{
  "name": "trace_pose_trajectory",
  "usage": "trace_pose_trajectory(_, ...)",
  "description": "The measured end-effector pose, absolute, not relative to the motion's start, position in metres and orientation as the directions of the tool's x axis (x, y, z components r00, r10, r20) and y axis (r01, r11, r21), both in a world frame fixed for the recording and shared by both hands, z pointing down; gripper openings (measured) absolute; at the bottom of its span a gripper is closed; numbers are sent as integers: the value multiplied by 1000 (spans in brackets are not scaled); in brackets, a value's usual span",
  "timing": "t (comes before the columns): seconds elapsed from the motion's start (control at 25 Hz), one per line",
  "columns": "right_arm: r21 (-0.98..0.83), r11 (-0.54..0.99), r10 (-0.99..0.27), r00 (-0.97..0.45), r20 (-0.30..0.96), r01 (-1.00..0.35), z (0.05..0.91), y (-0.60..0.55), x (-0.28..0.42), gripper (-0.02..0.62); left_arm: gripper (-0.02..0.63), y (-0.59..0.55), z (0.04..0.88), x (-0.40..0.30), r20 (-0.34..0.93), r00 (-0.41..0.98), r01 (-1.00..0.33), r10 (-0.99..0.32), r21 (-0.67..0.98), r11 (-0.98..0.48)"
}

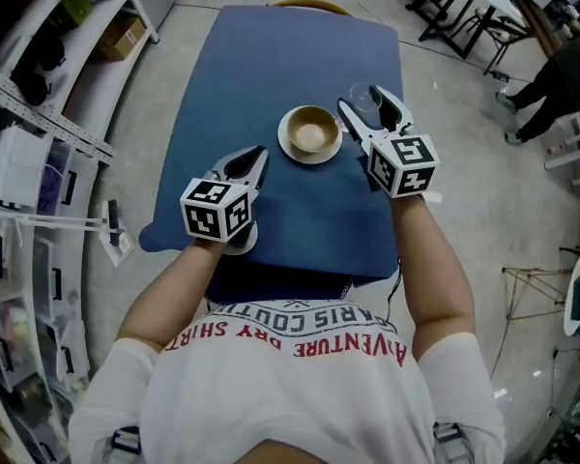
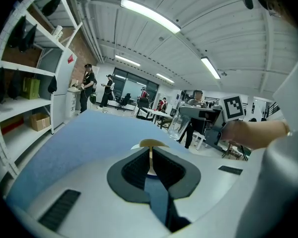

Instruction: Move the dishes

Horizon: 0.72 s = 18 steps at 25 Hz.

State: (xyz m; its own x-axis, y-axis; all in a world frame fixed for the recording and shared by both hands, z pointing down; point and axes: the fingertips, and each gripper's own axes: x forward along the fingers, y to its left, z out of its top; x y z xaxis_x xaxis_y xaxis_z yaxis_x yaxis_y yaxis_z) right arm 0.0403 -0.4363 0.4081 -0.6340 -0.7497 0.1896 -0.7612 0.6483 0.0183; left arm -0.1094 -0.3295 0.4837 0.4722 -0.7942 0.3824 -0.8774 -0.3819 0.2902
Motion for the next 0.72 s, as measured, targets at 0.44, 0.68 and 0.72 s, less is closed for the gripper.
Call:
trace_pose_trajectory(0.44, 0, 544, -805, -521, 284, -839, 456, -443, 109, 287, 40, -335, 481, -98, 385, 488, -871, -783, 279, -405)
trace_pose_trajectory(0.68, -19, 519, -805, -496, 325, -855, 482, -441, 122, 287, 40, -336, 482, -94, 397, 493, -868, -774, 277, -411)
trace_pose_trajectory(0.72, -20, 518, -804, -494, 330, -855, 485, -441, 123, 287, 40, -336, 483, -93, 400, 493, -868, -772, 276, -412)
